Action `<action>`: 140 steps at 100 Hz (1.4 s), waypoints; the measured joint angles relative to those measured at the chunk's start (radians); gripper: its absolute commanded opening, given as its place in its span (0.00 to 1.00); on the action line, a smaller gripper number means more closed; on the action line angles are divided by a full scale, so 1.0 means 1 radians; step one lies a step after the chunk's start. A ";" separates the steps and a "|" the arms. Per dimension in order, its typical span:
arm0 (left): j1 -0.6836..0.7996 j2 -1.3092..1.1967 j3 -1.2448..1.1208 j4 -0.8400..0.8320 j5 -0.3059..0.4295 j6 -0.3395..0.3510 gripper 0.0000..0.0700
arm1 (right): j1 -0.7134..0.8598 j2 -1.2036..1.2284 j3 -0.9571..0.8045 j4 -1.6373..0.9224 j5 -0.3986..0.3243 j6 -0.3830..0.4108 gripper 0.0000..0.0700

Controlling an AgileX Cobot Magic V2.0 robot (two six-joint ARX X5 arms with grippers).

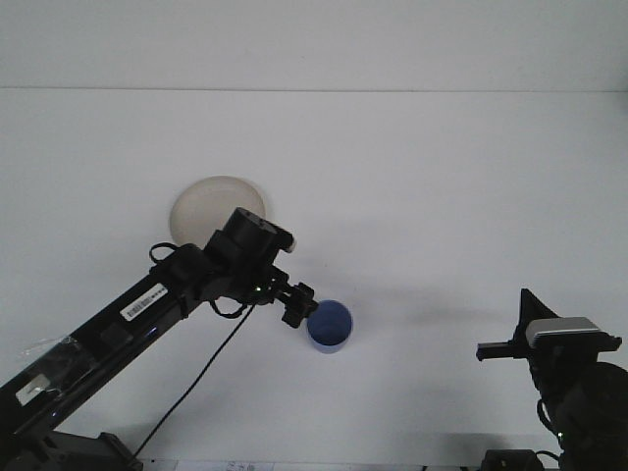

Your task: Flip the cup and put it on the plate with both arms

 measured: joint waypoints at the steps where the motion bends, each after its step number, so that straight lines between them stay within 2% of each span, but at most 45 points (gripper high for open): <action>1: -0.002 0.002 0.000 0.002 0.000 0.000 0.66 | 0.000 0.000 0.000 0.000 0.000 0.000 0.00; 22: -0.056 0.089 0.002 0.016 -0.002 0.009 0.66 | 0.000 0.000 0.000 0.000 0.000 0.000 0.00; 36: -0.061 0.156 0.002 0.017 -0.040 0.014 0.63 | 0.000 0.000 0.000 0.000 0.000 0.000 0.00; 40: -0.061 0.171 0.002 0.021 -0.055 0.017 0.56 | 0.000 0.000 0.000 0.000 0.000 0.000 0.00; 46: -0.061 0.186 0.002 0.029 -0.058 0.027 0.31 | 0.000 0.000 0.000 0.000 0.000 0.000 0.00; 49: -0.061 0.192 0.002 0.033 -0.059 0.029 0.13 | 0.000 0.000 0.000 0.000 0.000 0.000 0.00; 52: -0.061 0.197 0.002 0.035 -0.058 0.034 0.00 | 0.000 0.000 0.000 0.000 0.000 0.000 0.00; 73: -0.064 0.201 0.020 0.014 -0.064 0.048 0.01 | 0.000 0.000 0.000 0.000 0.000 0.000 0.00; 91: -0.014 0.201 0.158 -0.080 -0.183 0.088 0.01 | 0.000 0.000 0.000 0.000 0.000 0.000 0.00; 115: 0.207 0.201 0.346 -0.067 -0.396 0.112 0.01 | 0.000 0.000 0.000 0.000 0.000 0.000 0.00; 121: 0.265 0.201 0.354 -0.035 -0.417 0.114 0.02 | 0.000 0.000 0.000 0.000 0.000 0.000 0.00; 140: 0.416 0.225 0.354 -0.038 -0.420 0.113 0.02 | 0.000 0.000 0.000 0.000 0.000 0.000 0.00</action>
